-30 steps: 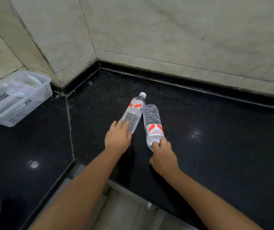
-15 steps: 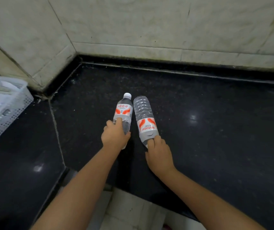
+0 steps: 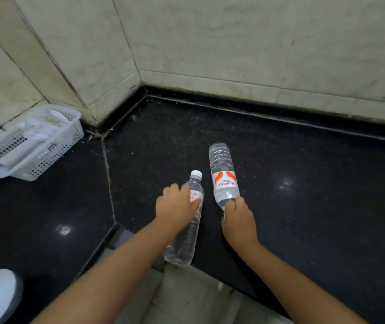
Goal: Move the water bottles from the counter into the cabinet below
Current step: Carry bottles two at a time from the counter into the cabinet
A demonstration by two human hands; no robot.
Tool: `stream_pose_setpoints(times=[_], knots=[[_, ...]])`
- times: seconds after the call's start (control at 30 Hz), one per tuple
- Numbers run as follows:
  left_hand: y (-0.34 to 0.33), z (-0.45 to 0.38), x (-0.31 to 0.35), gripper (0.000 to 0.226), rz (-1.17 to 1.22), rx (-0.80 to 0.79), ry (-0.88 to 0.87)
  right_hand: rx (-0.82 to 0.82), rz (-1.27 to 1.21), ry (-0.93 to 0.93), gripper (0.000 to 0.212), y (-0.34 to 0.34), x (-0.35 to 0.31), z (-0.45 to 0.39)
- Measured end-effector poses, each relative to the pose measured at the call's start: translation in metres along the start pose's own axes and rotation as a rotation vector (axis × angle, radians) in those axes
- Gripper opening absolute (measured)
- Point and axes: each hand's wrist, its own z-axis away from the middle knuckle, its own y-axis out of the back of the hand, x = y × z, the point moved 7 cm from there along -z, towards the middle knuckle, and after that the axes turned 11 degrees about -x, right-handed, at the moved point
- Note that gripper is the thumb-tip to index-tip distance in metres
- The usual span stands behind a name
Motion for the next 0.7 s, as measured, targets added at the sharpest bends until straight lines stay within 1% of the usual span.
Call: stream_pose_setpoints(times=[0.1,0.2,0.27,0.33,0.47,0.6,0.7], knots=[[0.019,-0.045,0.008,0.043,0.086,-0.009,0.025,-0.008,0.006,-0.003,0.05,-0.004,0.002,-0.001],[0.017,-0.078,0.013,0.045,0.124,-0.115,0.093,-0.033,0.003,-0.005,0.051,-0.006,0.003,-0.001],[0.008,-0.089,0.015,0.044,0.217,-0.197,0.123,-0.043,-0.009,-0.001,0.053,-0.006,0.002,-0.001],[0.002,-0.093,0.018,0.042,0.306,-0.218,0.131,-0.043,-0.029,0.01,0.058,-0.006,0.002,-0.002],[0.006,-0.086,0.018,0.037,0.446,-0.139,0.117,-0.036,-0.091,0.04,0.063,-0.007,0.005,-0.001],[0.032,-0.055,0.013,0.033,0.49,0.021,0.027,-0.054,-0.11,0.092,0.048,0.01,0.012,0.0],[0.055,-0.017,0.01,0.036,0.45,0.099,-0.052,-0.083,-0.07,0.136,0.043,0.037,0.011,0.002]])
